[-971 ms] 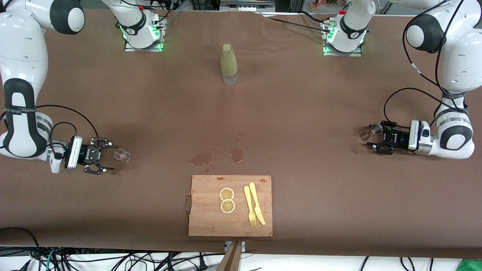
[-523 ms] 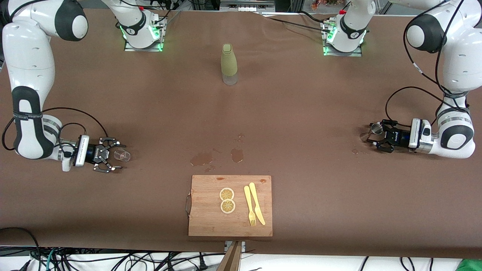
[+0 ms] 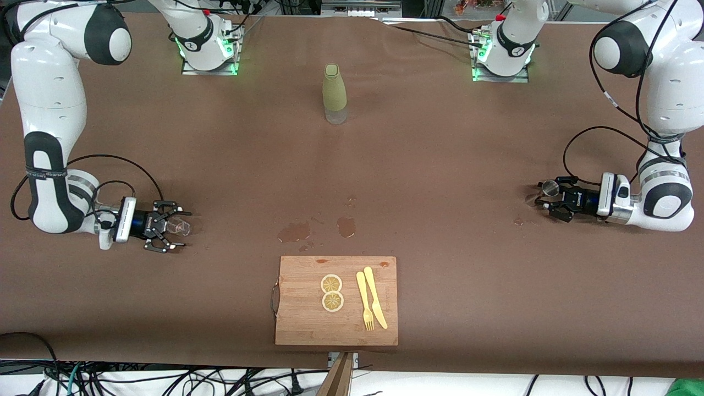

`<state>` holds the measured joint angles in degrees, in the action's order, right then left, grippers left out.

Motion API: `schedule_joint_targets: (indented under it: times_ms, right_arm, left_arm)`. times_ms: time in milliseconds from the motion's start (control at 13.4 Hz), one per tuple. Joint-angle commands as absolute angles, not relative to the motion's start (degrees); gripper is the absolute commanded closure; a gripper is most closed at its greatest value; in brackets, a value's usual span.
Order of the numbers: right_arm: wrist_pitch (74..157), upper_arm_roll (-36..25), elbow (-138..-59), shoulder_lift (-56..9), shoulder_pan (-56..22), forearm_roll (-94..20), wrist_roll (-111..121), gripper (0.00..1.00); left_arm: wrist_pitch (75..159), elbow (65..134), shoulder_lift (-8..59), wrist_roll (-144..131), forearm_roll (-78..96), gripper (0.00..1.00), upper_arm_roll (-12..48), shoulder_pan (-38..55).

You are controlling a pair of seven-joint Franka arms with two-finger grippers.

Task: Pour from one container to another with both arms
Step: 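Grasp the jigger with the left gripper while the right gripper grasps the beaker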

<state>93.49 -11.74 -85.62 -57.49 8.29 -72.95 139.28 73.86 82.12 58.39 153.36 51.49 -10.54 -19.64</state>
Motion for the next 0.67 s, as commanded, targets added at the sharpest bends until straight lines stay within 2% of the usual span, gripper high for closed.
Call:
schedule_joint_targets:
  times_ms: [0, 149, 299, 374, 448, 523, 598]
  right_arm:
    - [91.59, -11.43, -85.17, -58.62, 8.53, -75.14, 141.15, 0.00]
    - [89.92, -11.43, -85.08, -59.32, 8.44, -76.64, 142.11, 0.02]
    - [89.91, -11.43, -85.08, -59.41, 8.35, -76.73, 143.78, 0.15]
    - [89.83, -11.43, -85.08, -59.59, 8.35, -76.73, 143.88, 0.21]
    - [89.39, -11.43, -85.08, -59.76, 8.26, -76.73, 143.88, 0.22]
    - [88.95, -11.43, -85.08, -60.11, 8.26, -76.82, 143.88, 0.22]
    - [88.95, -11.43, -85.08, -60.29, 8.26, -76.82, 143.88, 0.23]
  left_arm:
    - [73.04, 81.91, 58.36, 156.62, 50.01, 0.46, -10.55, -19.95]
    - [73.12, 81.91, 58.45, 156.71, 50.01, 0.50, -10.55, -19.95]
    - [73.13, 81.91, 58.36, 156.62, 49.92, 0.56, -10.55, -19.95]
    - [73.13, 81.91, 58.36, 156.71, 49.92, 0.63, -10.55, -19.95]
    - [73.13, 81.91, 58.45, 156.71, 49.92, 0.68, -10.55, -19.86]
    - [73.13, 81.91, 58.45, 156.71, 49.92, 0.82, -10.55, -19.95]
    - [73.13, 81.91, 58.36, 157.23, 49.92, 0.90, -10.55, -19.86]
